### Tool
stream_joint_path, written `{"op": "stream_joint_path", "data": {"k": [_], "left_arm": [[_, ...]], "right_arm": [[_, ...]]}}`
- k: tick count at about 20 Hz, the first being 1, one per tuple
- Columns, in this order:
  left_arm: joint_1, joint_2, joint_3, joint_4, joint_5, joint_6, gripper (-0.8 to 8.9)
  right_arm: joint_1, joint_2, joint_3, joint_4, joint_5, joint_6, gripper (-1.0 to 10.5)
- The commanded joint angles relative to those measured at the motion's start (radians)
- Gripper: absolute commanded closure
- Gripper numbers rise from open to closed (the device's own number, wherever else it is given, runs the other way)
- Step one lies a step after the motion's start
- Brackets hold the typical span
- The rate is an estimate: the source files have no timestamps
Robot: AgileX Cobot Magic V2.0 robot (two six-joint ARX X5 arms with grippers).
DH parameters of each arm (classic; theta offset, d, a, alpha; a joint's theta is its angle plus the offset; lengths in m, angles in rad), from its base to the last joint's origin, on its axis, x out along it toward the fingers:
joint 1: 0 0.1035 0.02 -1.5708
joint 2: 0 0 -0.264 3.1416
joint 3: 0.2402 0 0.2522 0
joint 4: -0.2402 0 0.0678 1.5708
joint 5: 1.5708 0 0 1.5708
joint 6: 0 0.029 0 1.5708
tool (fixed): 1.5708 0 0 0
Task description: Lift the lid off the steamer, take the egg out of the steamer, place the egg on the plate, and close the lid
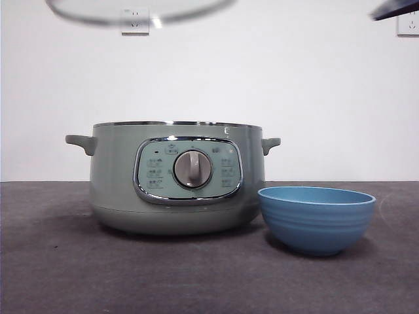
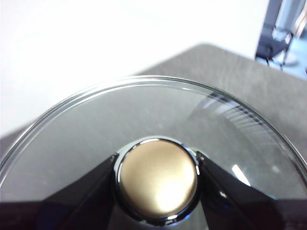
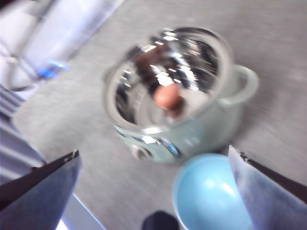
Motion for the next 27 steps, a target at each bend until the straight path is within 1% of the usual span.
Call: {"op": "stream_joint_path", "data": {"k": [1,4,6,7,9,10,12,15,18,21,27], "left_arm": [[-0.002,-0.103,0.019,-0.027,-0.030,-0.008,8.22],[-0.002,-0.224,0.019,-0.133,-0.044,-0.009,8.22],[-0.002,-0.294,0.019,-0.203,-0.093,-0.010,8.22],[-0.002,-0.324,0.019,-0.238,-0.112,-0.011,8.22],[-0.002,-0.377,0.019,-0.292,-0.116,-0.015,8.22],[-0.002,-0.399,0.019,-0.310,-0.123,-0.015,8.22],[-0.002,-0.443,0.019,-0.341,-0.170,-0.014,8.22],[-0.002,-0.483,0.019,-0.369,-0.173,-0.014,8.22],[-0.002,-0.489,0.019,-0.395,-0.173,-0.014,8.22],[-0.002,-0.489,0.019,-0.409,-0.172,-0.014,8.22],[-0.002,-0.489,0.019,-0.410,-0.169,-0.013,8.22]], "right_arm": [[0.072,0.053,0.004,0.077,0.043,0.072,4.1],[0.196,0.154,0.009,0.195,0.125,0.120,4.1],[0.260,0.241,0.055,0.210,0.195,0.126,4.1],[0.289,0.289,0.092,0.210,0.214,0.122,4.1],[0.340,0.389,0.186,0.207,0.256,0.121,4.1],[0.357,0.436,0.235,0.195,0.282,0.118,4.1],[0.393,0.555,0.361,0.137,0.349,0.098,4.1],[0.430,0.730,0.536,0.039,0.445,0.057,4.1],[0.455,0.880,0.651,0.011,0.472,0.053,4.1],[0.477,0.961,0.679,0.015,0.543,0.037,4.1],[0.484,1.040,0.679,0.035,0.549,0.032,4.1]]}}
